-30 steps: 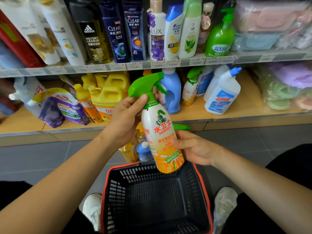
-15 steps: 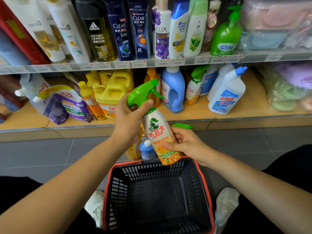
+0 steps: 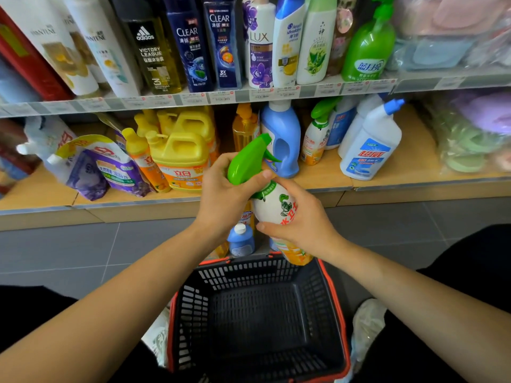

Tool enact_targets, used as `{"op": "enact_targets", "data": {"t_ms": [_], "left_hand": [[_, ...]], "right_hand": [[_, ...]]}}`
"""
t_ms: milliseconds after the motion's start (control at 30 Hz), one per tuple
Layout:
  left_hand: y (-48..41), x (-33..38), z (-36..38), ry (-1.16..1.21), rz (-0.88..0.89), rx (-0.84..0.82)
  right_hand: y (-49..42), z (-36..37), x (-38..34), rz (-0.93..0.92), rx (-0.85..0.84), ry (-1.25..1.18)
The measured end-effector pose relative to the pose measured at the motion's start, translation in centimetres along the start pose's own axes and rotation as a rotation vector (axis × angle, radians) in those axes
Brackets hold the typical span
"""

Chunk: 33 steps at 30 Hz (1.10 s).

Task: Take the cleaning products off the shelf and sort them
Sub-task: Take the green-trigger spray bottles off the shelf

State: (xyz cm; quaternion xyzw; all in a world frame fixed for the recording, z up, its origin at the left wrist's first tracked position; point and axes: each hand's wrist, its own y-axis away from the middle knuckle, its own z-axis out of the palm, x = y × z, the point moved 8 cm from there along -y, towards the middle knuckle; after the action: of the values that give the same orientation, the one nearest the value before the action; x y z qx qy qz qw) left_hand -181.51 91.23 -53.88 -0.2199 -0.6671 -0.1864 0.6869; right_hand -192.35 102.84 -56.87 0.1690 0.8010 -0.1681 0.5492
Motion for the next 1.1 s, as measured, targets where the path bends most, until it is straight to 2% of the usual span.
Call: {"op": "enact_targets", "data": {"t_ms": [200,333,467,567,667,800,900,1000,1100], "left_hand": [[0.1,0.5,2.0,0.084,0.035,-0.275],[0.3,0.2,2.3,0.122,0.016,-0.286],[0.3,0.3,1.7,0.08,0.055,-0.209],[0.1,0.5,0.8,-0.102,0.115,-0.112],[-0.2,0.6,-0.3,-0.213,0.081,-0.042],[-0.8,1.5,0.0,-0.215,0.066,-0.142],[-0.7,1.9,0.1,-0.147,0.024,-0.206],[-1.2,2.2,-0.8,-0.192,0.014,-0.23],[-1.6,1.6,-1.2,-0.17,-0.128,-0.332]], "right_hand": [[-0.1,1.0,1.0,0.111,-0.201,-0.389],[0.1,1.4,1.4,0.162,-0.266,-0.477],[-0.1,1.2,1.3,0.117,-0.199,-0.358],[-0.4,0.4,1.4,0.042,-0.069,-0.182],[-0.6,-0.4,2.2,0.001,-0.006,0.005],[-0.5,-0.5,2.4,-0.111,-0.026,0.222],[-0.5,-0.1,1.9,-0.169,-0.063,0.289],[-0.5,0.0,1.5,-0.217,-0.101,0.367],[-0.5,-0.2,1.3,-0.24,-0.129,0.38]]}}
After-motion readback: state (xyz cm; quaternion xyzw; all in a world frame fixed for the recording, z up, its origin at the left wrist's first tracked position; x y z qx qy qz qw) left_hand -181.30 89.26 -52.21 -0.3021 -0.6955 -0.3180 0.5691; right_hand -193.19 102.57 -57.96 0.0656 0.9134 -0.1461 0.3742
